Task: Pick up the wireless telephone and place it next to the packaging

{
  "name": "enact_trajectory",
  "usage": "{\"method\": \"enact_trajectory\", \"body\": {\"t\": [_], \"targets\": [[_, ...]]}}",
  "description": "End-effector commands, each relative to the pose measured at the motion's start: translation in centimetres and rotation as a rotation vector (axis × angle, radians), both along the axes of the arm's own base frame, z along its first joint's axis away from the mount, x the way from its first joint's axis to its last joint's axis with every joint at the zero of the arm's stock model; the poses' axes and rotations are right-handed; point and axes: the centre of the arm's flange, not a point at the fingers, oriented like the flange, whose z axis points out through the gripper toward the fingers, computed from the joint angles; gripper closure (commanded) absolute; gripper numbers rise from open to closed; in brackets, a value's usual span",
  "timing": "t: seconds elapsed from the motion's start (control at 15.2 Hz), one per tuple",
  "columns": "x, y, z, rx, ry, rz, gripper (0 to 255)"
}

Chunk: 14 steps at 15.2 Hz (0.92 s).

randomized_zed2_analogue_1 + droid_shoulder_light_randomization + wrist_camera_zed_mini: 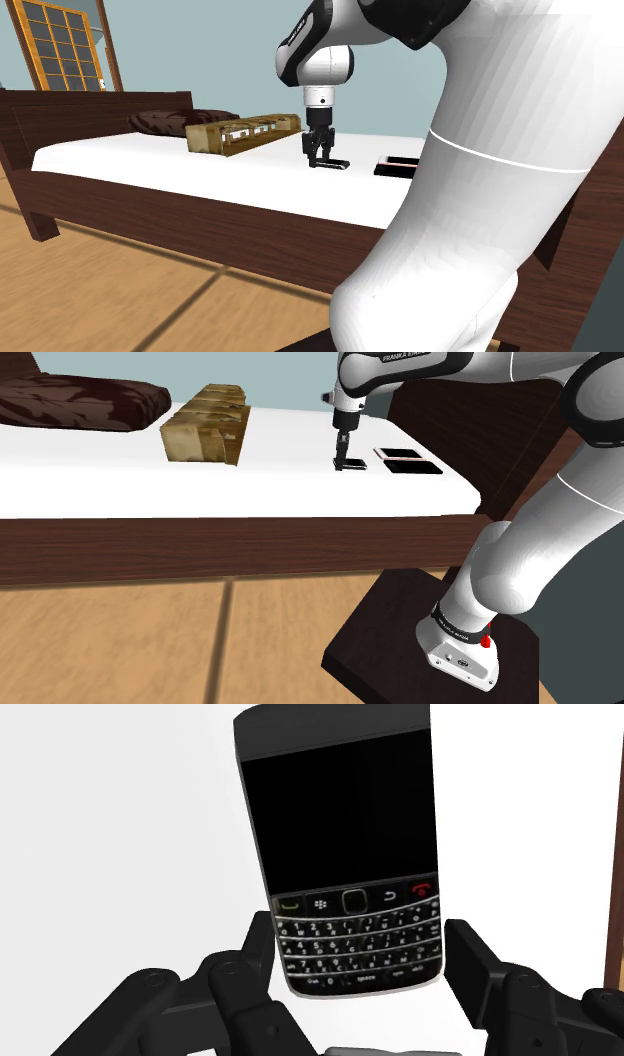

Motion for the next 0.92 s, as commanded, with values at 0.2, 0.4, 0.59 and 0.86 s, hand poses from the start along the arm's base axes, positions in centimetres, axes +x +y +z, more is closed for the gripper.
{"method": "enact_trajectory", "body": {"t": [0.2,0.4,0.59,0.86], "targets": [[0.0,0.0,0.0,0.0,0.0,0.0,255],[0.0,0.0,0.0,0.0,0.0,0.0,255],[0.0,0.0,1.1,0.0,0.0,0.0,255],[0.0,0.0,3.2,0.0,0.0,0.0,255]]}}
